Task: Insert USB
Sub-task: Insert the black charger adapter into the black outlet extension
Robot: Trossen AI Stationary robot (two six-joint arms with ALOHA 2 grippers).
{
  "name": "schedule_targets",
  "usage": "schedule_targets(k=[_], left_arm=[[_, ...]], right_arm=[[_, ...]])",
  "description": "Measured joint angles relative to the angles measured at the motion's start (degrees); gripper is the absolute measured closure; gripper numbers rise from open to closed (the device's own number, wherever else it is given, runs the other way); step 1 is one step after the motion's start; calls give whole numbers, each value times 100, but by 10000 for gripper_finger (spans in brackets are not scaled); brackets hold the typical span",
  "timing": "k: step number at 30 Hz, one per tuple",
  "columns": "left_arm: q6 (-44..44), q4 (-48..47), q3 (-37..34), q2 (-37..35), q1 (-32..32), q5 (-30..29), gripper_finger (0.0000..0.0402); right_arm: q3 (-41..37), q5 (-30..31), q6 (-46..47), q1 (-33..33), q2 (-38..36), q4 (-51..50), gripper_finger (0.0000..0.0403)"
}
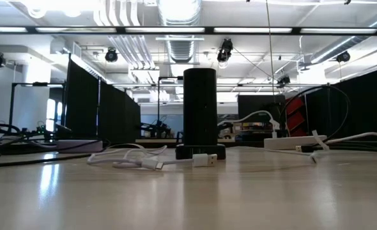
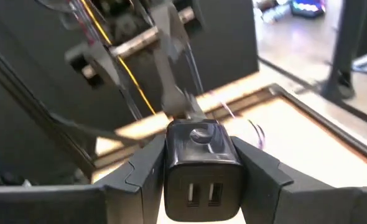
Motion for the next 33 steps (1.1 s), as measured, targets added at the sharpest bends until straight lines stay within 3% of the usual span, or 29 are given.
schedule_targets(k=[5, 12, 18, 25, 33], left_arm=[[-136, -227, -2, 302, 297, -1, 127], [-862, -99, 0, 948, 925, 277, 127], [-1221, -195, 209, 1904, 1247, 355, 127], [-1100, -968, 1291, 3114, 1317, 955, 127], [-370, -3463, 2974, 4447, 1343, 958, 113]], right_arm=[[-1007, -11, 170, 91, -321, -37, 258], [-2905, -184, 608, 93, -1544, 283, 258], [-4180, -986, -156, 90, -2246, 687, 258], [-5015, -1062, -1229, 85, -2097, 1131, 258], [-5774, -865, -2408, -109, -1780, 2747, 258]])
